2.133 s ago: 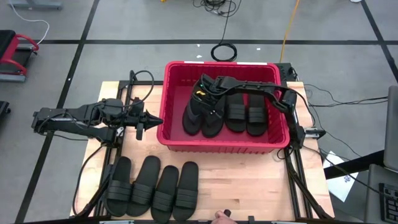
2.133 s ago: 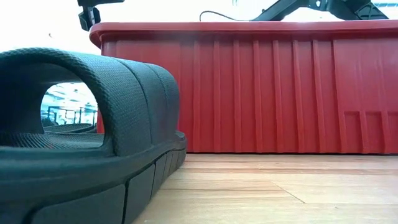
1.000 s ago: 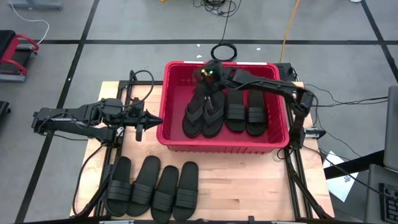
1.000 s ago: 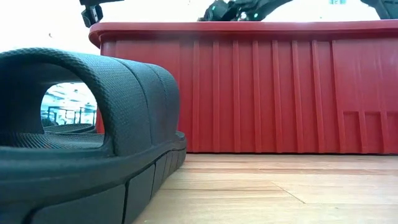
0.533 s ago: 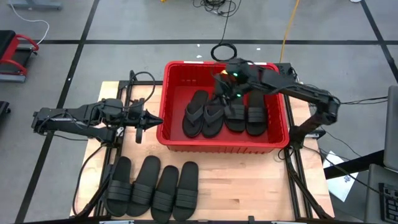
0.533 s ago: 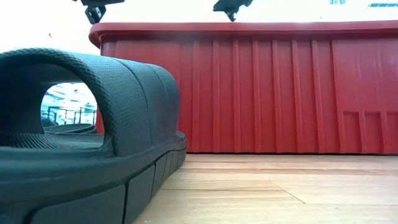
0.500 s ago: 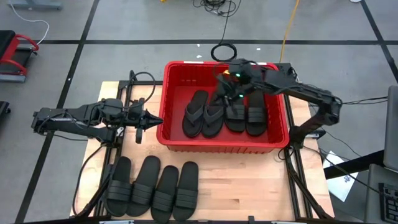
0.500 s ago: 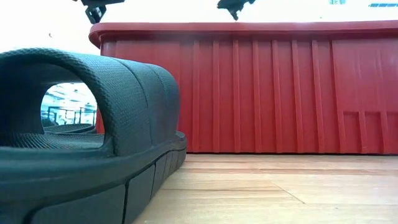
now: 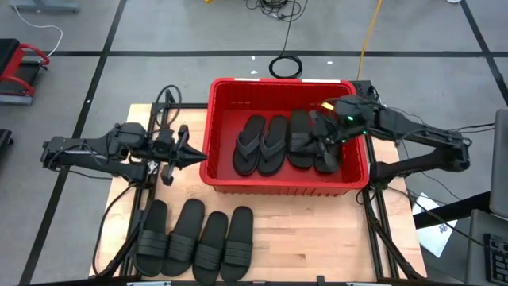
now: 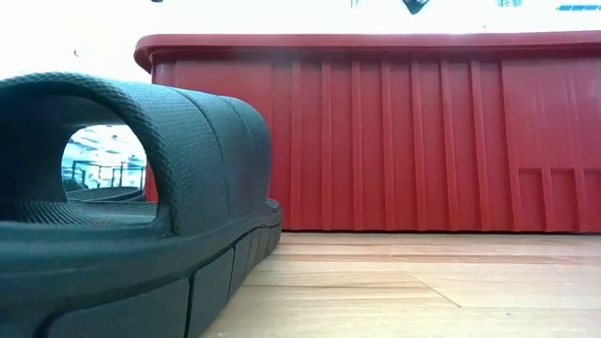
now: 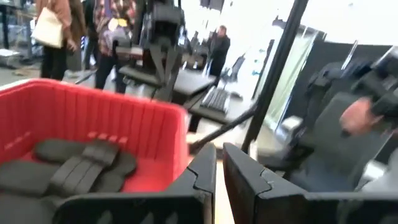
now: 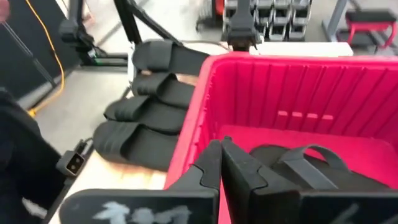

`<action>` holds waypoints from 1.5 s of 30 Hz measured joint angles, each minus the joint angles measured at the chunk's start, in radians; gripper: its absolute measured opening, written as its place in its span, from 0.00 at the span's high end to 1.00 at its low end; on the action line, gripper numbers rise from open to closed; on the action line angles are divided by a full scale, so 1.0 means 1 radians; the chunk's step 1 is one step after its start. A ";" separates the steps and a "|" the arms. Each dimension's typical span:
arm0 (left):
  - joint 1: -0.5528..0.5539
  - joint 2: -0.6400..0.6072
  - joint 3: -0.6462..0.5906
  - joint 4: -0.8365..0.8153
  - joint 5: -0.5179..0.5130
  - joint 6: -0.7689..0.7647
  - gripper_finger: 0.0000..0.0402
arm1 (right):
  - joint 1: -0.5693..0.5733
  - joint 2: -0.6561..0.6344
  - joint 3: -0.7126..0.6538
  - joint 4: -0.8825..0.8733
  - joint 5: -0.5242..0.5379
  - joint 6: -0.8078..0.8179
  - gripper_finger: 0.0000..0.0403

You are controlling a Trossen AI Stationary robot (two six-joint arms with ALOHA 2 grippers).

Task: Pick and place slides into bin
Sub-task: Put the black slide into the red container

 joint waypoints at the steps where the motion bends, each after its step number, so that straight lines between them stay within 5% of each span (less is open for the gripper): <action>1: -0.004 0.000 0.000 0.023 -0.003 -0.018 0.94 | 0.000 -0.033 -0.037 0.028 0.000 0.011 1.00; 9: -0.021 0.000 0.000 0.180 -0.085 -0.086 0.94 | -0.001 -0.253 -0.277 0.132 -0.029 0.112 1.00; 16: -0.095 0.087 0.000 0.197 -0.047 -0.255 0.94 | -0.001 -0.350 -0.397 0.254 -0.104 0.155 1.00; 25: -0.233 0.222 0.001 0.237 -0.025 -0.157 0.95 | -0.001 -0.376 -0.419 0.297 -0.101 0.170 1.00; 32: -0.359 0.252 0.001 0.167 -0.013 -0.105 1.00 | -0.001 -0.379 -0.419 0.403 -0.075 0.366 1.00; 36: -0.420 0.309 0.001 0.142 -0.026 -0.108 1.00 | -0.001 -0.386 -0.419 0.419 0.001 0.417 1.00; 45: -0.513 0.515 0.001 0.146 -0.083 -0.216 0.95 | -0.002 -0.393 -0.419 0.473 -0.001 0.484 1.00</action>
